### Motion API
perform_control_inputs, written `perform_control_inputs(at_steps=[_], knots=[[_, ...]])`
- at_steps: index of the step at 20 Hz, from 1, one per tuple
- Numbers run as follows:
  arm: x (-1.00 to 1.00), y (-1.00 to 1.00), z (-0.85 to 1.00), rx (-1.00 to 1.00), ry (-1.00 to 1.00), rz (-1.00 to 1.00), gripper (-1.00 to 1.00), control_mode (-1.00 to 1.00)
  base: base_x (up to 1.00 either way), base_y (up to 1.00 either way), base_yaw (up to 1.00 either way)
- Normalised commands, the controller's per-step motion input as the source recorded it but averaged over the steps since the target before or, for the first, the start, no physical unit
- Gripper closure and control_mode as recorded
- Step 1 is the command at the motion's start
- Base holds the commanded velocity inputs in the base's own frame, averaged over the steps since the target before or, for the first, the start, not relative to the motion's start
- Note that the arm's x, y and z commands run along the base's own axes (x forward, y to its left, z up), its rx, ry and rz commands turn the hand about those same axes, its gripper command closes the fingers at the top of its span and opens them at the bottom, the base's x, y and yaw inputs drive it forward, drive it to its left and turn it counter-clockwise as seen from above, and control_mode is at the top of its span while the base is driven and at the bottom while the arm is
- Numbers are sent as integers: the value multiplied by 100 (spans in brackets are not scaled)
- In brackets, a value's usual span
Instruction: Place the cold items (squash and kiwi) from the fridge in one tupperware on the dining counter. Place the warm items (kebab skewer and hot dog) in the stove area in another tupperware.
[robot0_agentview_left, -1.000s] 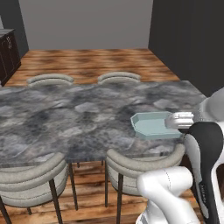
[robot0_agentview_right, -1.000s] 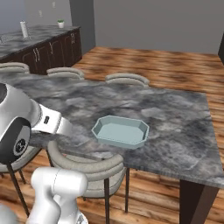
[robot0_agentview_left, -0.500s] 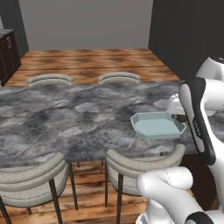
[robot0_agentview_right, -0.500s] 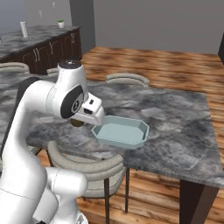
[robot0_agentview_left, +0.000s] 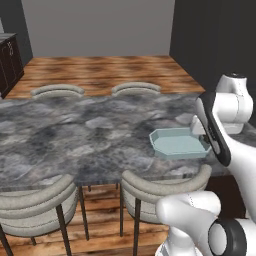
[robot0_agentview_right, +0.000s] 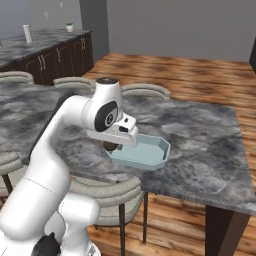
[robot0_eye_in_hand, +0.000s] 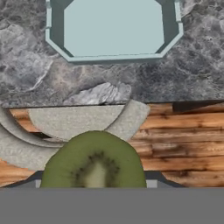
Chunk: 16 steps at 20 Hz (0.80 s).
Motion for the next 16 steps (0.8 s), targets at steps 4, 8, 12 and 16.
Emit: perform_control_inputs(at_steps=[4,8,12,16], knots=[[75,-44,-37,0,10,1,100,-100,0,0,0],[68,-36,-39,0,12,7,100,-100,0,0,0],[62,-28,-30,0,11,4,100,-100,0,0,0],[52,-19,-22,0,7,3,100,-100,0,0,0]])
